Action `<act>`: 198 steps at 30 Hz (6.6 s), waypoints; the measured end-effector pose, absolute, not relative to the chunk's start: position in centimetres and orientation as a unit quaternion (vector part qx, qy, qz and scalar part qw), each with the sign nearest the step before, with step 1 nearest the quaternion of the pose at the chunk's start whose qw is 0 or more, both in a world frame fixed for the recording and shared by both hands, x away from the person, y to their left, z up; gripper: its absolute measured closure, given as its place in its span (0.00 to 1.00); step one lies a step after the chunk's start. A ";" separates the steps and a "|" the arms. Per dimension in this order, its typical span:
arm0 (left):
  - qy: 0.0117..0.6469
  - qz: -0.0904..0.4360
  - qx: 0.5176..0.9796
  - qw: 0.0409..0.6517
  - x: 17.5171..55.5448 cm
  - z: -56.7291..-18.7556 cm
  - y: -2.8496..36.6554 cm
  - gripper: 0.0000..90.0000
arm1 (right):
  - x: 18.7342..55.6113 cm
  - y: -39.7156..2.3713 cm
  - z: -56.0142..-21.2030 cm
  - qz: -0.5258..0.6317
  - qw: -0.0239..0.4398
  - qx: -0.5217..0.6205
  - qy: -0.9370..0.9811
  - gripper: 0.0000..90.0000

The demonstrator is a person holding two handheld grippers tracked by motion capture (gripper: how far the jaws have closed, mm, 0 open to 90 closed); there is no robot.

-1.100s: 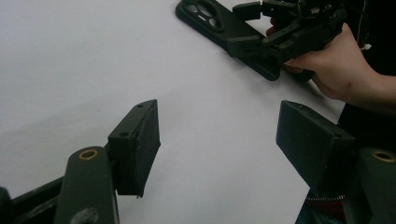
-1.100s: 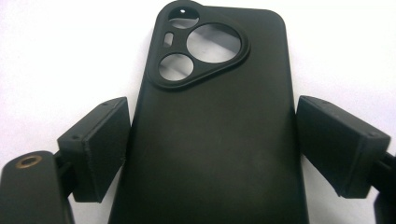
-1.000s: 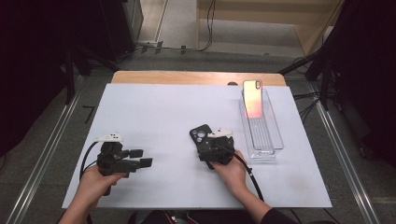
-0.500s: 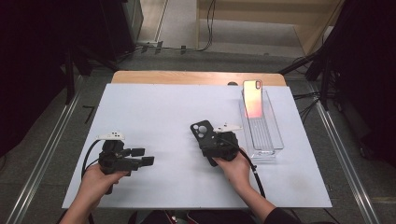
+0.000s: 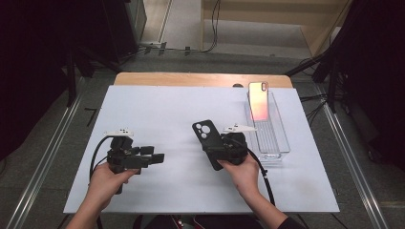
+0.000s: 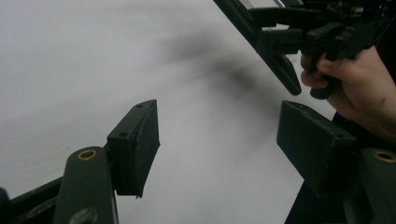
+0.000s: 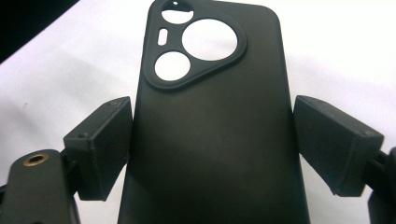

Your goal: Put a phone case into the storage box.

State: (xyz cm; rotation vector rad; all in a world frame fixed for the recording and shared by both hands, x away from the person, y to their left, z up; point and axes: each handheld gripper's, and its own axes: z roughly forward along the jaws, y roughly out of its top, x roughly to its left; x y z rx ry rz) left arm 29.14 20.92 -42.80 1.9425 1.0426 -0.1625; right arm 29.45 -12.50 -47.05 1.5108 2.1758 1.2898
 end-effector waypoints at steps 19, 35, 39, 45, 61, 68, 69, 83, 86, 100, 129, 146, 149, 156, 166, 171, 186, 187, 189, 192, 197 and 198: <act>0.428 -0.064 0.788 0.438 31.5 -40.8 18.0 0.31 | 29.0 -11.6 -46.0 0.472 0.071 0.523 0.706 0.15; 0.460 -0.072 0.774 0.429 33.7 -40.2 16.6 0.31 | 28.7 -10.2 -46.5 0.488 0.068 0.536 0.685 0.15; 0.471 -0.075 0.769 0.426 34.2 -40.2 16.2 0.31 | 28.7 -9.8 -47.0 0.491 0.064 0.539 0.681 0.15; 0.481 -0.073 0.765 0.423 34.8 -40.1 15.6 0.31 | 28.7 -9.2 -47.4 0.503 0.056 0.543 0.670 0.15; 0.518 -0.075 0.746 0.411 36.4 -40.5 14.0 0.38 | 28.4 -8.2 -47.5 0.526 0.055 0.544 0.652 0.15; 0.537 -0.087 0.733 0.408 37.1 -40.7 13.6 0.44 | 28.1 -8.0 -47.4 0.536 0.050 0.542 0.645 0.15; 0.541 -0.088 0.730 0.409 37.2 -40.7 13.6 0.45 | 28.1 -7.9 -47.4 0.536 0.049 0.543 0.644 0.15; 0.556 -0.114 0.708 0.421 37.3 -40.8 13.3 0.80 | 28.0 -7.3 -47.6 0.545 0.048 0.538 0.642 0.15; 0.556 -0.120 0.702 0.428 37.3 -40.7 13.4 0.82 | 28.1 -7.1 -47.6 0.545 0.050 0.537 0.642 0.15; 0.552 -0.161 0.678 0.457 37.1 -40.3 13.8 0.86 | 27.8 -7.2 -47.0 0.547 0.078 0.519 0.652 0.12; 0.500 -0.033 0.712 0.492 34.9 -38.7 13.8 0.86 | 28.4 -9.3 -45.0 0.469 0.056 0.478 0.741 0.00; 0.440 0.034 0.716 0.540 33.0 -39.3 13.6 0.86 | 27.8 -9.7 -46.0 0.456 0.059 0.444 0.769 0.00; 0.429 0.034 0.711 0.556 32.6 -39.5 13.6 0.86 | 27.8 -9.9 -45.9 0.463 0.060 0.440 0.767 0.00; 0.411 0.029 0.710 0.571 32.4 -39.6 13.4 0.86 | 28.0 -10.2 -45.5 0.472 0.069 0.429 0.767 0.00; 0.410 0.015 0.713 0.569 32.1 -39.6 12.9 0.86 | 28.4 -10.5 -44.6 0.475 0.073 0.423 0.768 0.00; 0.410 0.008 0.714 0.567 32.0 -39.7 12.6 0.86 | 28.5 -10.6 -43.8 0.473 0.074 0.424 0.769 0.00; 0.410 -0.001 0.717 0.563 31.1 -39.8 11.7 0.86 | 29.0 -10.2 -42.4 0.477 0.075 0.434 0.761 0.00; 0.410 -0.001 0.718 0.562 31.0 -39.8 11.7 0.86 | 29.1 -10.1 -42.4 0.475 0.076 0.433 0.762 0.00; 0.409 -0.001 0.718 0.563 30.9 -39.7 11.6 0.86 | 29.1 -10.0 -42.3 0.474 0.077 0.433 0.762 0.00; 0.406 -0.002 0.720 0.563 30.6 -39.7 11.4 0.86 | 29.1 -9.9 -42.2 0.474 0.079 0.434 0.762 0.00; 0.403 -0.005 0.722 0.562 30.3 -39.8 11.0 0.86 | 29.2 -9.8 -42.3 0.472 0.083 0.436 0.762 0.00; 0.404 -0.007 0.722 0.562 30.3 -39.8 11.0 0.86 | 29.2 -9.7 -42.3 0.472 0.083 0.436 0.762 0.00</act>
